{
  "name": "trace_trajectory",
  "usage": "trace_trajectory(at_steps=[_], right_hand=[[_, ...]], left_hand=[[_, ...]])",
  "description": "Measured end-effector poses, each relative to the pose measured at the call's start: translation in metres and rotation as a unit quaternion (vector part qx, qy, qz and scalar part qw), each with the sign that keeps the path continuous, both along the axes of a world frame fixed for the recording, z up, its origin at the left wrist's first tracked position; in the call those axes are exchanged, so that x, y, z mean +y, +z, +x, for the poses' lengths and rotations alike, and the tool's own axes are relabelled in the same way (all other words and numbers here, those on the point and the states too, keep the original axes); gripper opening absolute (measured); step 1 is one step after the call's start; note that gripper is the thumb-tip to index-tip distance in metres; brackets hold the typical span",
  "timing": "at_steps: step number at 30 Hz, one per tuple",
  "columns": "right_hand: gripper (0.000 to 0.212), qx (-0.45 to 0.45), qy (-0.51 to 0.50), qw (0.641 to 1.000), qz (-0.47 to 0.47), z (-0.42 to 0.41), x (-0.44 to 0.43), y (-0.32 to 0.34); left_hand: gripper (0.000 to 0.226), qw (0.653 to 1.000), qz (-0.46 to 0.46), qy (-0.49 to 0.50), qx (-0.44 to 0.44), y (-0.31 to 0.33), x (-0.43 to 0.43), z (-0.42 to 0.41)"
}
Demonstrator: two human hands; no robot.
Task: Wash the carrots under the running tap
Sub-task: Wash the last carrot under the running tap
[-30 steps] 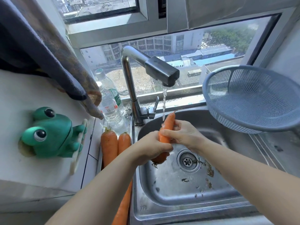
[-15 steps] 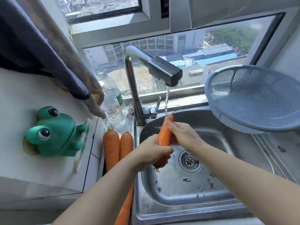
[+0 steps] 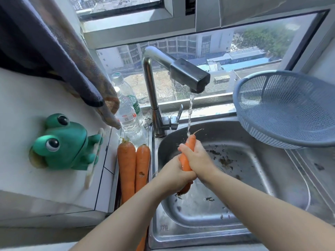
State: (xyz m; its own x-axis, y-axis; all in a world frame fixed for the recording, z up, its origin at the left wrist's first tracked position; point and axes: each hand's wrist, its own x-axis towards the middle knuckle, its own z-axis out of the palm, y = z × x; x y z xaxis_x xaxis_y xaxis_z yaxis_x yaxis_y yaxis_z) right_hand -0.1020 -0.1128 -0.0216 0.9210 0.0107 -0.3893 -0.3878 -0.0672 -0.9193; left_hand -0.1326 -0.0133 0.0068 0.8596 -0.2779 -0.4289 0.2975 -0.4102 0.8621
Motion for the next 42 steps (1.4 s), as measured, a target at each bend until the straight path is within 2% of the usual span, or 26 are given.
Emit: trace_trajectory(at_steps=[3,6,8,12,14,17,19,23,27,30,32,38,40,42], right_hand=[[0.046,0.008,-0.016,1.000,0.024,-0.004,0.012,-0.004],[0.030,0.019,-0.050,0.997,0.057,-0.008,0.018,-0.005],[0.026,0.041,-0.066,0.993,0.085,-0.008,0.017,-0.003],[0.030,0.080,-0.087,0.985,0.126,-0.006,0.010,0.000],[0.025,0.106,-0.086,0.968,0.208,-0.005,0.006,0.006],[0.021,0.141,-0.039,0.930,0.336,-0.007,-0.008,0.016],[0.026,0.152,0.013,0.921,0.360,-0.010,-0.018,0.018],[0.029,0.135,0.039,0.940,0.309,-0.011,-0.023,0.015],[0.014,0.118,0.004,0.966,0.230,-0.004,-0.014,0.011],[0.019,0.103,-0.006,0.977,0.187,0.000,-0.012,0.007],[0.022,0.112,0.015,0.973,0.200,0.001,-0.016,0.006],[0.028,0.162,0.114,0.933,0.301,0.003,-0.040,0.013],[0.025,0.150,0.117,0.943,0.273,0.005,-0.039,0.014],[0.020,0.132,0.102,0.959,0.230,0.006,-0.033,0.014]], left_hand=[[0.023,1.000,0.002,0.005,0.011,-0.001,0.009,-0.005],[0.016,0.999,0.038,-0.010,0.016,-0.003,0.016,-0.012],[0.019,0.998,0.034,-0.014,0.043,-0.004,0.017,-0.017],[0.026,0.994,-0.015,0.001,0.110,-0.006,0.016,-0.016],[0.026,0.987,-0.058,0.017,0.146,-0.006,0.019,-0.014],[0.021,0.971,-0.129,0.031,0.199,-0.006,0.029,-0.016],[0.021,0.957,-0.170,0.035,0.232,-0.006,0.034,-0.019],[0.026,0.952,-0.184,0.039,0.243,-0.008,0.030,-0.021],[0.023,0.987,-0.056,0.016,0.148,-0.005,0.018,-0.023],[0.028,0.996,0.017,0.004,0.092,-0.004,0.015,-0.023],[0.028,0.994,-0.007,-0.001,0.110,-0.002,0.019,-0.022],[0.020,0.975,-0.114,-0.006,0.193,0.003,0.038,-0.017],[0.021,0.977,-0.093,-0.010,0.189,0.006,0.039,-0.015],[0.022,0.988,-0.019,-0.023,0.152,0.008,0.033,-0.014]])
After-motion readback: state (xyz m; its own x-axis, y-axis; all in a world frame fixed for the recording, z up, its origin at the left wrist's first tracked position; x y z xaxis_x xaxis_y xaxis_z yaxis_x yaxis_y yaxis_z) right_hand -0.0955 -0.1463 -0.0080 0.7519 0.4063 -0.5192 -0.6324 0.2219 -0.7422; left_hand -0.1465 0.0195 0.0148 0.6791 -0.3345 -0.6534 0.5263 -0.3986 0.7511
